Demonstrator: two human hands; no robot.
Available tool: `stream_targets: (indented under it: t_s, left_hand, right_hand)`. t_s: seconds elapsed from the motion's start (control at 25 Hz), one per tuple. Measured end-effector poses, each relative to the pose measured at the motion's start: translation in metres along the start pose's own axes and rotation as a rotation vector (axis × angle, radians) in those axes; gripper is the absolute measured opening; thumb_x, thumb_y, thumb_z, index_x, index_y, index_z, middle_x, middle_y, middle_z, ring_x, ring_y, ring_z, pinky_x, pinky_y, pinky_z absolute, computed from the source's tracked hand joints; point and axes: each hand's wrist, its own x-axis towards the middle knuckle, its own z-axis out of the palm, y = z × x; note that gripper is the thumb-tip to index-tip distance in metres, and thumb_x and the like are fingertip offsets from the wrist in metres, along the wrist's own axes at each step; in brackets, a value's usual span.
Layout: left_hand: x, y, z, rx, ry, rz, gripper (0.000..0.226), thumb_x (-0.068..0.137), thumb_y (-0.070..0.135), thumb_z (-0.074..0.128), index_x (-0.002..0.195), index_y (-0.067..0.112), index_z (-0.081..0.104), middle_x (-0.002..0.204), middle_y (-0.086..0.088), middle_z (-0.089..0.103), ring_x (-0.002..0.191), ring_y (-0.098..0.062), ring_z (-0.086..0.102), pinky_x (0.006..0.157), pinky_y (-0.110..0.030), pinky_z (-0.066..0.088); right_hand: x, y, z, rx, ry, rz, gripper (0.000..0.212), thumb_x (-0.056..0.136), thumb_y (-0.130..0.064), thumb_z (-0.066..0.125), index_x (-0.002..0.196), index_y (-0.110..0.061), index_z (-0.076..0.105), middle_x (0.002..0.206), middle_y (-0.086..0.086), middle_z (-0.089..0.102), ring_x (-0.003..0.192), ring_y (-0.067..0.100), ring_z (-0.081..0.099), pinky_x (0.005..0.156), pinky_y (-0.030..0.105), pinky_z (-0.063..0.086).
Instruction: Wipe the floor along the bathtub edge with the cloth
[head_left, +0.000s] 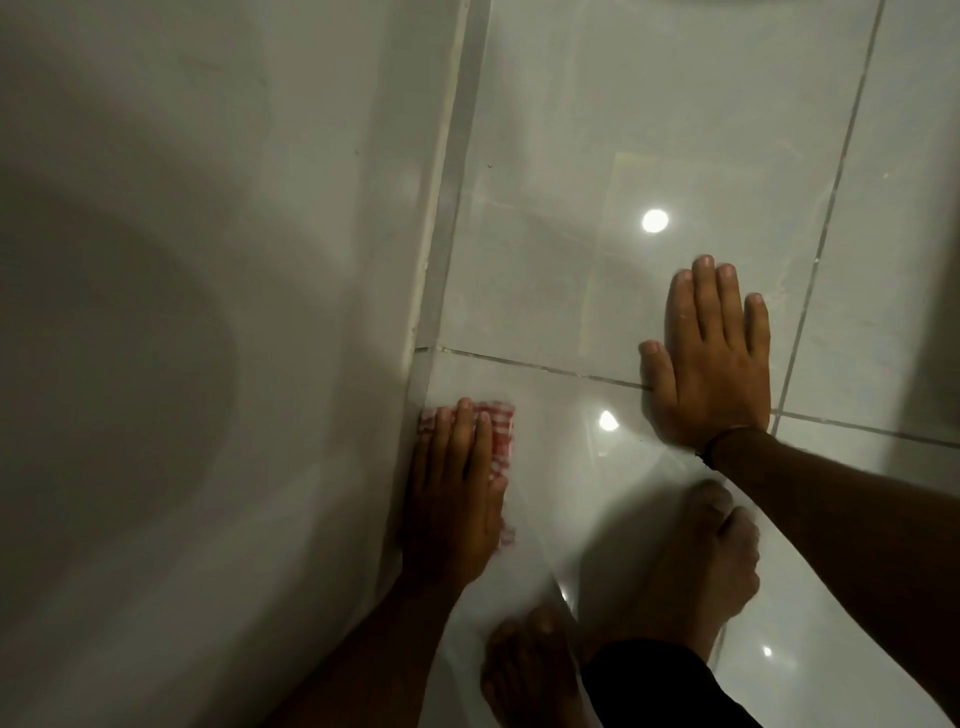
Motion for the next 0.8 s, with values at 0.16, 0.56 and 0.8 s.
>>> stream_targets:
  t_s: [0.16, 0.56, 0.8]
  left_hand:
    - [0.096, 0.004, -0.02, -0.016, 0.127, 0.098, 0.073, 0.103, 0.039, 0.034, 0.166, 0.006, 0.018, 0.171, -0.024, 0.03, 0.159, -0.043, 0.026, 0.128, -0.06, 0.028]
    - [0.195, 0.016, -0.049, 0.041, 0.141, 0.06, 0.091, 0.089, 0.051, 0.033, 0.166, 0.006, 0.017, 0.173, -0.023, 0.024, 0.161, -0.042, 0.02, 0.132, -0.055, 0.017]
    - [-0.046, 0.001, 0.002, 0.029, -0.049, -0.006, 0.084, 0.094, 0.042, 0.054, 0.166, 0.008, 0.025, 0.173, -0.02, 0.025, 0.159, -0.044, 0.027, 0.127, -0.063, 0.027]
  right_hand:
    - [0.001, 0.001, -0.002, 0.005, -0.004, 0.003, 0.08, 0.108, -0.053, 0.021, 0.175, -0.009, 0.009, 0.184, 0.014, 0.003, 0.171, 0.031, 0.0, 0.137, 0.056, 0.003]
    - [0.002, 0.001, -0.003, 0.011, -0.005, 0.003, 0.081, 0.107, -0.052, 0.025, 0.174, -0.008, 0.012, 0.184, 0.016, 0.007, 0.171, 0.033, 0.003, 0.137, 0.056, 0.004]
    - [0.0, 0.004, 0.002, 0.006, 0.013, -0.01, 0.082, 0.108, -0.054, 0.024, 0.175, -0.01, 0.009, 0.184, 0.014, 0.005, 0.171, 0.032, 0.003, 0.137, 0.053, 0.002]
